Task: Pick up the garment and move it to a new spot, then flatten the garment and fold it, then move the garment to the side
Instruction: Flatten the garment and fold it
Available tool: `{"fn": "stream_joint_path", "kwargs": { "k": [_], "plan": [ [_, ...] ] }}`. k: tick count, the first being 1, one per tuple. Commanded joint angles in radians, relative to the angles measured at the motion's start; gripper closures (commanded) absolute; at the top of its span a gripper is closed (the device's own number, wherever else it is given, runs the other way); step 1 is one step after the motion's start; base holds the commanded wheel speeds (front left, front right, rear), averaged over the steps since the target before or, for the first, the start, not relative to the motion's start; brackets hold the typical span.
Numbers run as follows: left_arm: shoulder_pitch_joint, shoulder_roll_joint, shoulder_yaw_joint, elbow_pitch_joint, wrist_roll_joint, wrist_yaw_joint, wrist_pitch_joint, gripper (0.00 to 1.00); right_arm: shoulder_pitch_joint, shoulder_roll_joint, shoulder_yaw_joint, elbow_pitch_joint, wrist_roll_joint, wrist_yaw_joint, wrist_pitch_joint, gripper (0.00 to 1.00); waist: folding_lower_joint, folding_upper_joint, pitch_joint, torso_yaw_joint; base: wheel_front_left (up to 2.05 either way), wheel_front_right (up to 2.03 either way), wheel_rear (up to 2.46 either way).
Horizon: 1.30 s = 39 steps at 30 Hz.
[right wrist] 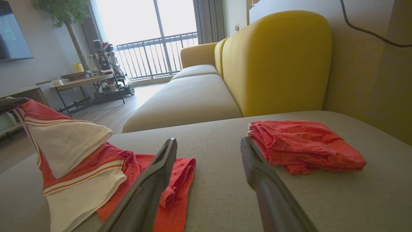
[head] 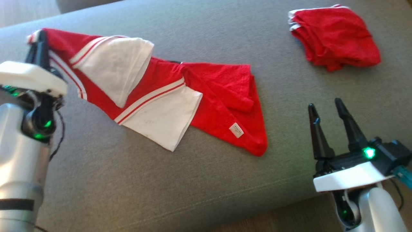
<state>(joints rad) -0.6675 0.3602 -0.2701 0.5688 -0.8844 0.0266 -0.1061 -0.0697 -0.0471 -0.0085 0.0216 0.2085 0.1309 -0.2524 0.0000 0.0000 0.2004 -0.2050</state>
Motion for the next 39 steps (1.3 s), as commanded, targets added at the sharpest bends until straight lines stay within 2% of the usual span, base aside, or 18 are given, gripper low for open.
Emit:
{"fn": "stream_joint_path", "kwargs": {
  "k": [1,6,7,8,13,17,21,24,25,30,39],
  "plan": [
    [-0.057,0.055,0.047,-0.032,0.007,0.001,-0.018,1.00,-0.024,-0.003,0.028,-0.027,-0.008,0.000,-0.009,0.00,0.0000,0.0000,0.012,0.013,0.00,0.00,0.00],
    [-0.037,0.070,0.069,0.001,-0.005,-0.002,-0.044,1.00,-0.033,-0.003,0.071,0.009,-0.017,0.000,-0.009,0.00,0.0000,0.0000,0.023,0.030,0.00,0.00,0.00],
    [-0.035,0.070,0.071,0.008,-0.007,0.001,-0.046,0.65,-0.036,-0.003,0.084,0.025,-0.017,0.000,-0.009,0.00,0.0000,0.0000,0.024,0.033,0.00,0.00,0.00],
    [-0.034,0.068,0.074,0.015,-0.010,0.003,-0.049,0.00,-0.039,-0.003,0.097,0.044,-0.013,0.000,-0.009,0.00,0.0000,0.0000,0.024,0.037,0.00,0.00,0.00],
    [-0.016,0.062,0.073,0.006,0.010,-0.001,-0.102,0.00,-0.062,-0.003,0.142,0.113,-0.002,0.000,-0.009,0.00,0.0000,0.0000,0.023,0.049,0.00,0.00,0.00],
    [0.054,0.056,0.074,-0.091,0.091,0.033,-0.148,0.00,-0.065,-0.003,0.144,0.133,0.003,0.000,-0.009,0.00,0.0000,0.0000,0.022,0.058,0.00,0.00,0.00],
    [0.221,-0.034,0.098,-0.284,0.138,0.062,-0.155,0.00,-0.050,-0.003,0.128,0.140,0.005,0.000,-0.009,0.00,0.0000,0.0000,0.019,0.069,0.00,0.00,0.00],
    [0.395,-0.127,0.042,-0.404,0.128,0.016,-0.155,0.00,-0.039,-0.003,0.106,0.135,0.003,0.000,-0.009,0.00,0.0000,0.0000,0.023,0.077,0.00,0.00,0.00],
    [0.487,-0.170,-0.016,-0.428,0.121,-0.001,-0.153,0.00,-0.035,-0.003,0.084,0.125,0.003,0.000,-0.009,0.00,0.0000,0.0000,0.029,0.083,0.00,0.00,0.00],
    [0.568,-0.229,-0.093,-0.401,0.104,-0.007,-0.121,0.00,-0.026,-0.003,0.026,0.090,-0.009,0.000,-0.009,0.00,0.0000,0.0000,0.051,0.097,0.00,0.00,0.00],
    [0.508,-0.279,-0.157,-0.283,0.070,-0.027,-0.075,0.00,0.007,-0.003,-0.111,0.053,-0.063,0.000,-0.009,0.00,0.0000,0.0000,0.075,0.099,0.00,0.00,0.00]
  ]
}}
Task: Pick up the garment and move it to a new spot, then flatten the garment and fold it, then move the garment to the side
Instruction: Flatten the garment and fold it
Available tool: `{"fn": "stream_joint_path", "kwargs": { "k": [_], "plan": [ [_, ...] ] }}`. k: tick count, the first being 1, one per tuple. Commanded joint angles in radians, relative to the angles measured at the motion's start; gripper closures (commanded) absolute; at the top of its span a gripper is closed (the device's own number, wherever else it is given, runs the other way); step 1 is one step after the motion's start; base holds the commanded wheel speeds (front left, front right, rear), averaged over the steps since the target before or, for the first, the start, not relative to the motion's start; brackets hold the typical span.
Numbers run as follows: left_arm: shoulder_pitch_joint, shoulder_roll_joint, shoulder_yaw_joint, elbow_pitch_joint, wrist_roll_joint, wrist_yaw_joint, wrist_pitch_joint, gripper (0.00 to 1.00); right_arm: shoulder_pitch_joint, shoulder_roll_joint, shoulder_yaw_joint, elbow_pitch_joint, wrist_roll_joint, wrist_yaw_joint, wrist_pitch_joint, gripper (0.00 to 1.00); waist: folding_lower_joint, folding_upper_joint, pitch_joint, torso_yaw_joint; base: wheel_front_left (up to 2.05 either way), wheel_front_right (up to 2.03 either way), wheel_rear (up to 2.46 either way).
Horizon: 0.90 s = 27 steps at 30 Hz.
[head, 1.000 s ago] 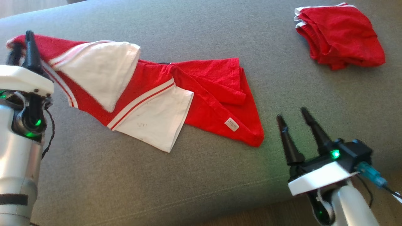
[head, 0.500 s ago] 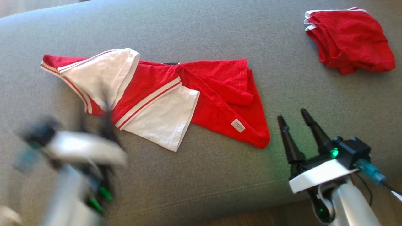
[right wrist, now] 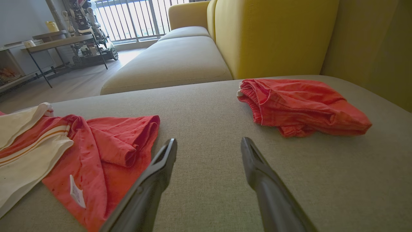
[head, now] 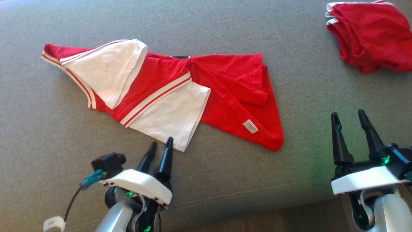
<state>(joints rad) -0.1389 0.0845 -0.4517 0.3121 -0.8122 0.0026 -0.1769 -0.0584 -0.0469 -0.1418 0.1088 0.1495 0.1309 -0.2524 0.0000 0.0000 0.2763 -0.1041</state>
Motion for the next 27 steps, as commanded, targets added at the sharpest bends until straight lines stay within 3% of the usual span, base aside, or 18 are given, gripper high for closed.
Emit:
{"fn": "stream_joint_path", "kwargs": {
  "k": [1,7,15,16,17,18,21,27],
  "plan": [
    [-0.027,-0.006,0.015,-0.015,-0.009,-0.009,0.009,0.00,-0.005,-0.003,0.021,-0.035,-0.005,0.000,-0.009,0.00,0.0000,0.0000,-0.001,-0.006,0.00,0.00,0.00],
    [-0.042,-0.013,-0.022,0.050,-0.026,0.017,0.095,0.00,-0.018,-0.003,0.039,-0.036,0.010,0.000,-0.009,0.00,0.0000,0.0000,-0.003,-0.036,0.00,0.00,0.00],
    [-0.025,-0.005,-0.051,0.023,-0.054,0.041,0.205,0.00,-0.024,-0.003,0.047,-0.036,0.026,0.000,-0.009,0.00,0.0000,0.0000,0.007,-0.057,0.00,0.00,0.00],
    [-0.024,-0.002,-0.054,0.017,-0.054,0.041,0.210,0.14,-0.026,-0.003,0.047,-0.036,0.026,0.000,-0.009,0.00,0.0000,0.0000,0.009,-0.060,0.00,0.00,0.00],
    [-0.022,-0.001,-0.058,0.012,-0.055,0.041,0.217,0.77,-0.028,-0.003,0.047,-0.037,0.027,0.000,-0.009,0.00,0.0000,0.0000,0.010,-0.061,0.00,0.00,0.00],
    [-0.021,0.002,-0.062,0.005,-0.053,0.041,0.222,1.00,-0.029,-0.003,0.046,-0.038,0.027,0.000,-0.009,0.00,0.0000,0.0000,0.011,-0.062,0.00,0.00,0.00],
    [-0.017,0.014,-0.065,-0.021,-0.039,0.047,0.214,1.00,-0.030,-0.003,0.070,-0.044,0.030,0.000,-0.009,0.00,0.0000,0.0000,0.012,-0.060,0.00,0.00,0.00],
    [0.022,0.047,-0.026,-0.102,-0.015,0.080,0.137,1.00,0.003,-0.003,0.227,-0.005,0.066,0.000,-0.009,0.00,0.0000,0.0000,0.005,-0.033,0.00,0.00,0.00]
  ]
}}
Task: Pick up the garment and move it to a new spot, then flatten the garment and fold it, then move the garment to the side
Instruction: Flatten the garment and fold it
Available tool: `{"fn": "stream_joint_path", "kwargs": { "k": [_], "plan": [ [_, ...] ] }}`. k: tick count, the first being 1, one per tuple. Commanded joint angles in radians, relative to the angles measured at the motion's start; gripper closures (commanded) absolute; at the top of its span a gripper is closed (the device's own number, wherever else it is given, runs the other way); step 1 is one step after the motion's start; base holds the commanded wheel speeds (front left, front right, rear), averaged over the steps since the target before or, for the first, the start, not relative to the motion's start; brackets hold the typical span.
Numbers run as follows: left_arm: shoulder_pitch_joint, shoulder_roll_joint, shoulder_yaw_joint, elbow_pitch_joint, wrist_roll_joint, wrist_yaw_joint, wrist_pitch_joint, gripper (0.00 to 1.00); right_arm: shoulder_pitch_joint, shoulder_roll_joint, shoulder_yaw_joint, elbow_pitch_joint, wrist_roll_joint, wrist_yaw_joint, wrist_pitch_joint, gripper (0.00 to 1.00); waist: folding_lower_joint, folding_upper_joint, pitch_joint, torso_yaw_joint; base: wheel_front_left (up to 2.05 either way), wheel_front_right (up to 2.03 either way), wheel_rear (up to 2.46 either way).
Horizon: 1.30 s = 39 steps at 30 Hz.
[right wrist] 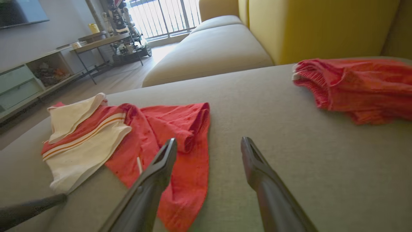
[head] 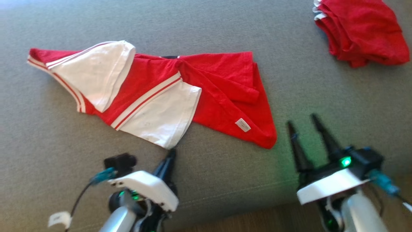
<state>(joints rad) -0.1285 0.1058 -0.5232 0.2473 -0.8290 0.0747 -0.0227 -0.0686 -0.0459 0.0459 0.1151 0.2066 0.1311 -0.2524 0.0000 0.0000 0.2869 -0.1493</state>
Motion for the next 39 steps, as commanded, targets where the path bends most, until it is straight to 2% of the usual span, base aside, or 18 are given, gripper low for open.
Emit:
{"fn": "stream_joint_path", "kwargs": {
  "k": [1,5,6,7,8,14,29,30,31,32,33,34,39],
  "plan": [
    [0.022,0.031,0.050,-0.051,0.001,0.012,-0.020,1.00,0.018,-0.004,0.049,-0.001,0.013,0.000,-0.009,0.00,0.0000,0.0000,-0.008,0.018,0.00,0.00,0.00],
    [0.054,0.041,0.058,-0.087,-0.014,0.012,-0.019,1.00,0.026,-0.004,0.053,0.009,0.016,0.000,-0.009,0.00,0.0000,0.0000,-0.013,0.031,0.00,0.00,0.00],
    [0.064,0.042,0.058,-0.096,-0.021,0.015,-0.013,0.73,0.028,-0.004,0.052,0.012,0.017,0.000,-0.009,0.00,0.0000,0.0000,-0.013,0.033,0.00,0.00,0.00],
    [0.071,0.041,0.055,-0.104,-0.026,0.015,-0.007,0.20,0.029,-0.004,0.050,0.014,0.015,0.000,-0.009,0.00,0.0000,0.0000,-0.014,0.035,0.00,0.00,0.00],
    [0.076,0.038,0.053,-0.111,-0.032,0.013,-0.002,0.00,0.029,-0.004,0.047,0.016,0.013,0.000,-0.009,0.00,0.0000,0.0000,-0.014,0.036,0.00,0.00,0.00],
    [0.061,0.015,0.033,-0.111,-0.050,-0.014,0.001,0.00,0.016,-0.004,0.023,0.012,0.001,0.000,-0.009,0.00,0.0000,0.0000,-0.016,0.032,0.00,0.00,0.00],
    [-0.032,-0.011,0.028,0.029,-0.015,-0.038,-0.085,0.00,0.018,-0.004,0.019,0.016,0.000,0.000,-0.009,0.00,0.0000,0.0000,-0.022,-0.006,0.00,0.00,0.00],
    [-0.038,-0.011,0.028,0.035,-0.012,-0.039,-0.091,0.12,0.018,-0.004,0.018,0.016,-0.001,0.000,-0.009,0.00,0.0000,0.0000,-0.020,-0.006,0.00,0.00,0.00],
    [-0.043,-0.013,0.029,0.041,-0.011,-0.041,-0.099,0.42,0.018,-0.004,0.016,0.016,-0.002,0.000,-0.009,0.00,0.0000,0.0000,-0.018,-0.005,0.00,0.00,0.00],
    [-0.047,-0.013,0.031,0.045,-0.008,-0.042,-0.108,0.55,0.017,-0.004,0.015,0.015,-0.003,0.000,-0.009,0.00,0.0000,0.0000,-0.016,-0.004,0.00,0.00,0.00],
    [-0.052,-0.014,0.031,0.051,-0.006,-0.043,-0.113,0.75,0.018,-0.004,0.014,0.017,-0.004,0.000,-0.009,0.00,0.0000,0.0000,-0.013,-0.003,0.00,0.00,0.00],
    [-0.056,-0.015,0.031,0.056,-0.006,-0.045,-0.117,1.00,0.018,-0.004,0.014,0.019,-0.005,0.000,-0.009,0.00,0.0000,0.0000,-0.011,-0.001,0.00,0.00,0.00],
    [-0.066,-0.014,0.035,0.072,-0.002,-0.058,-0.146,1.00,0.022,-0.004,0.045,0.042,-0.002,0.000,-0.009,0.00,0.0000,0.0000,-0.009,0.018,0.00,0.00,0.00]
  ]
}}
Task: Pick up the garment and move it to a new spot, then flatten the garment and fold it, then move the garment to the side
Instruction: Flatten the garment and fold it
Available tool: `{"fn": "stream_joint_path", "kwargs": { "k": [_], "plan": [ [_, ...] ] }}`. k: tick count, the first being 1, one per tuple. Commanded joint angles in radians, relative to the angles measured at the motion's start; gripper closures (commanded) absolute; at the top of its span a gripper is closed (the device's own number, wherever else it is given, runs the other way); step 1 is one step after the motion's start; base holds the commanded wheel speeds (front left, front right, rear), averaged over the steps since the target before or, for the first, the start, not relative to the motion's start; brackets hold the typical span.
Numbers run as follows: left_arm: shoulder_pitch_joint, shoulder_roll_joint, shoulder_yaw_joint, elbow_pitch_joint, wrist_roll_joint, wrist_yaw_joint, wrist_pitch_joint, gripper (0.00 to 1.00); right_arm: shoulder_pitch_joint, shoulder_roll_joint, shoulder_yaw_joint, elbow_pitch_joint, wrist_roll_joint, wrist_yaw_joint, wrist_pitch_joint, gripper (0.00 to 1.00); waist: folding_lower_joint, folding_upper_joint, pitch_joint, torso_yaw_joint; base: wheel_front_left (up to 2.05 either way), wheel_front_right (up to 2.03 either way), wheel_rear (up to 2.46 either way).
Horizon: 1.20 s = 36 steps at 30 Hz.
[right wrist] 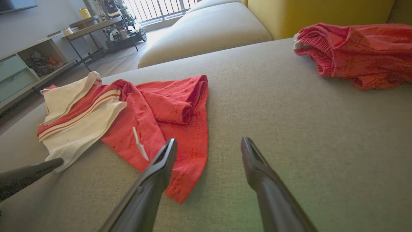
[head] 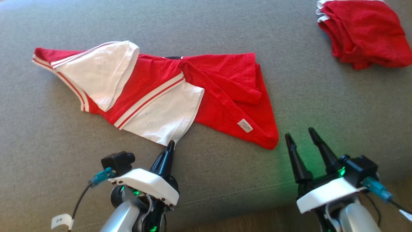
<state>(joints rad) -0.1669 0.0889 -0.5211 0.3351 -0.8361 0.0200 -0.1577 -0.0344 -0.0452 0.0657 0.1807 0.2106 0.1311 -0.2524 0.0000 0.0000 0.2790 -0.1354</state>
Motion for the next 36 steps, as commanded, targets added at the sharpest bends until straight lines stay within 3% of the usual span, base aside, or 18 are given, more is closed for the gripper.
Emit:
{"fn": "stream_joint_path", "kwargs": {
  "k": [1,14,15,19,23,24,25,30,36],
  "plan": [
    [-0.026,0.004,0.035,-0.016,0.005,-0.006,-0.018,1.00,-0.010,-0.005,0.034,-0.012,-0.005,0.000,-0.009,0.00,0.0000,0.0000,-0.002,0.009,0.00,0.00,0.00],
    [-0.003,0.027,0.083,-0.081,0.007,-0.008,-0.073,1.00,-0.013,-0.005,0.115,0.150,0.036,0.000,-0.009,0.00,0.0000,0.0000,0.002,0.044,0.00,0.00,0.00],
    [-0.003,0.028,0.085,-0.085,0.007,-0.007,-0.074,1.00,-0.020,-0.005,0.117,0.160,0.045,0.000,-0.009,0.04,0.0000,0.0000,0.003,0.046,0.00,0.00,0.00],
    [-0.005,0.031,0.085,-0.094,0.010,-0.005,-0.075,1.00,-0.060,-0.005,0.122,0.197,0.055,0.000,-0.009,0.41,0.0000,0.0000,0.006,0.052,0.00,0.00,0.00],
    [-0.005,0.035,0.085,-0.101,0.011,-0.001,-0.074,1.00,-0.093,-0.005,0.121,0.219,0.061,0.000,-0.009,0.62,0.0000,0.0000,0.005,0.056,0.00,0.00,0.00],
    [-0.004,0.036,0.085,-0.103,0.010,0.000,-0.074,1.00,-0.099,-0.005,0.122,0.225,0.064,0.000,-0.009,0.85,0.0000,0.0000,0.004,0.058,0.00,0.00,0.00],
    [-0.003,0.037,0.086,-0.103,0.009,0.002,-0.074,1.00,-0.103,-0.005,0.122,0.230,0.065,0.000,-0.009,1.00,0.0000,0.0000,0.002,0.060,0.00,0.00,0.00],
    [0.001,0.044,0.124,-0.144,0.006,0.001,-0.088,1.00,-0.105,-0.005,0.098,0.184,0.068,0.000,-0.009,1.00,0.0000,0.0000,-0.020,0.066,0.00,0.00,0.00],
    [-0.045,0.081,0.277,-0.309,-0.044,-0.035,-0.100,1.00,-0.111,-0.005,0.060,0.013,0.065,0.000,-0.009,1.00,0.0000,0.0000,-0.066,0.061,0.00,0.00,0.00]
  ]
}}
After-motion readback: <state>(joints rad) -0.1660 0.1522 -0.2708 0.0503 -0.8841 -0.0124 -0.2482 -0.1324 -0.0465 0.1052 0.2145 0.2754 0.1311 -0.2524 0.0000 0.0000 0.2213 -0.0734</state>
